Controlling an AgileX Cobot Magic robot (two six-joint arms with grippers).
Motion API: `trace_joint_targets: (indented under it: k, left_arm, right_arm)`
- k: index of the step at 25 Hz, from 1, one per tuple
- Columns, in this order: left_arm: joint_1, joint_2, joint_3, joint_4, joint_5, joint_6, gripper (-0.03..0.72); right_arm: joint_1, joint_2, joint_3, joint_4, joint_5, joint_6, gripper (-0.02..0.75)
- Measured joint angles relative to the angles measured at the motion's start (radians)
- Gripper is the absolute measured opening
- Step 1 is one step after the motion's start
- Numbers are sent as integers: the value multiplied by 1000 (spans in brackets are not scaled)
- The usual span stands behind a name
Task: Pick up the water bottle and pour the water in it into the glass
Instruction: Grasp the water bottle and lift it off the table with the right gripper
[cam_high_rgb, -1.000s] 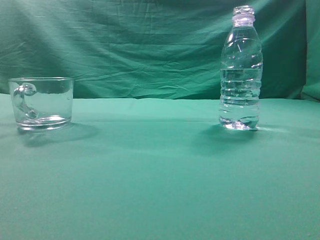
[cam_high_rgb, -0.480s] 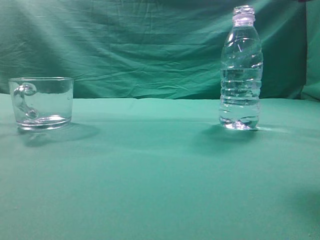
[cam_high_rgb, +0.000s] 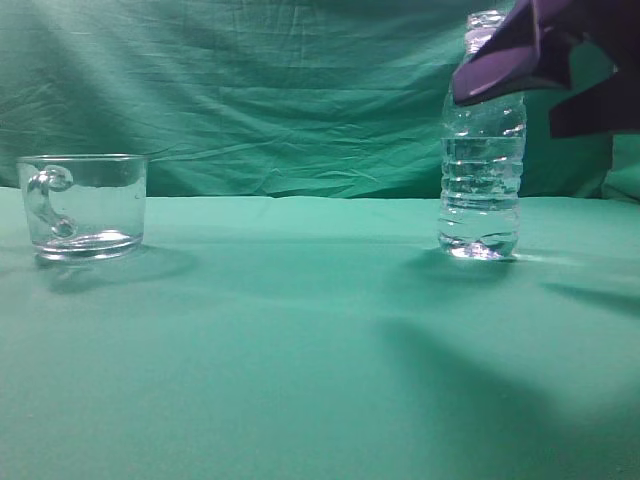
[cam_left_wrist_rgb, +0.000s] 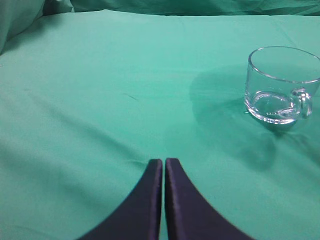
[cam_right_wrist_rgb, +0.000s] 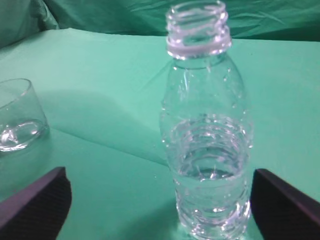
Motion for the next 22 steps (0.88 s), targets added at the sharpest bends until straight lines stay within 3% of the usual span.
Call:
trace_joint_targets:
  k: [7,16,18,19,22]
  left_arm:
    - [0,0,0,0,0,0,0]
    - [0,0,0,0,0,0,0]
    - [0,0,0,0,0,0,0]
    - [0,0,0,0,0,0,0]
    - [0,0,0,0,0,0,0]
  right_arm:
    - [0,184,-129,81,-23,-4,669]
    - [0,322,-259,65,-112,-8,669]
    - [0,334,-276,39,-118,-8,604]
    - [0,341,-283,27,-120,-8,612]
    - [0,343,-294,13,-120,-8,507]
